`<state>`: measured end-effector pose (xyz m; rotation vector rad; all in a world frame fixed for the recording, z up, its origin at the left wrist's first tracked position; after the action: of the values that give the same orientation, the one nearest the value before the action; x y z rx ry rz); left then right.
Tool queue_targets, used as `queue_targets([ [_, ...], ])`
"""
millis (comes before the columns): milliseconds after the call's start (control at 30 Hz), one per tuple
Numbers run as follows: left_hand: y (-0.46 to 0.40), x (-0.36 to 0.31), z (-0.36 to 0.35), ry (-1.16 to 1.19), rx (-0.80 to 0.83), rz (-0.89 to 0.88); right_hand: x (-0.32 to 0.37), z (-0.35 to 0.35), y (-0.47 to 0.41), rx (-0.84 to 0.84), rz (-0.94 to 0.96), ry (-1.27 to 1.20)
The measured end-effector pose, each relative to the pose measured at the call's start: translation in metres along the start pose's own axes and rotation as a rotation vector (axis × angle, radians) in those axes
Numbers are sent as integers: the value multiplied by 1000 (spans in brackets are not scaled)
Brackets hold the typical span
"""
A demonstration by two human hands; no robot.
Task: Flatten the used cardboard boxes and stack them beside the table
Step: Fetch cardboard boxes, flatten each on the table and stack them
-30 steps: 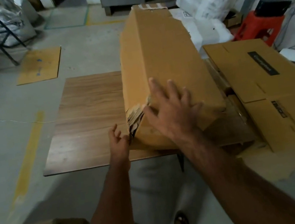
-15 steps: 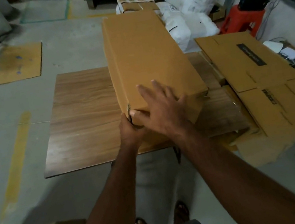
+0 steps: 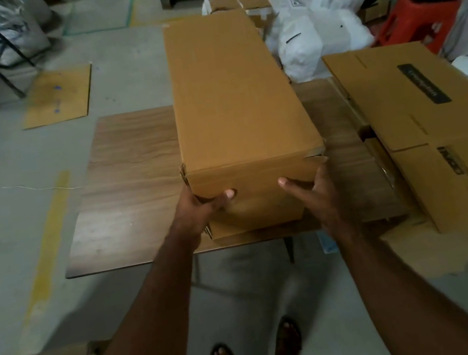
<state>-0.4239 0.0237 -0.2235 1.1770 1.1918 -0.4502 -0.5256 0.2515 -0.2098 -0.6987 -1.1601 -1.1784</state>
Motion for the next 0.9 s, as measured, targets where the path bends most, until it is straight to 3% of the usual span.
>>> queue_targets([
  [67,0,-2,-5,43,-5,12,12,7,-3,-34,66,13],
  [167,0,5,-11,184,-10,34,47,16,-4,-60,336,167],
  [233,-1,20,-17,306,30,75,74,15,-5,-28,579,436],
  [300,-4,42,-24,429,11,183,99,0,0,50,679,776],
  [400,0,79,-34,535,-42,297,100,-40,8,211,728,1055],
  [533,5,106,-40,480,-25,284,49,-73,9,338,745,1224],
  [833,2,81,-47,413,-62,308,38,-70,-1,294,825,1235],
  [900,5,70,-41,473,-177,281,41,-68,-1,351,801,1217],
])
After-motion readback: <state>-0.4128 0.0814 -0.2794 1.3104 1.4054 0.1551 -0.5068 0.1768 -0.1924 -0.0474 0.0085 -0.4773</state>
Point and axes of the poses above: each hand's wrist, its own y-axis away from the middle knuckle, its own z-axis out of the back of the hand, x = y × z, the point moved 1 cm from there along -y, towards the middle knuckle, and after that the axes turned 11 degrees about z, right-handed, at the moved point
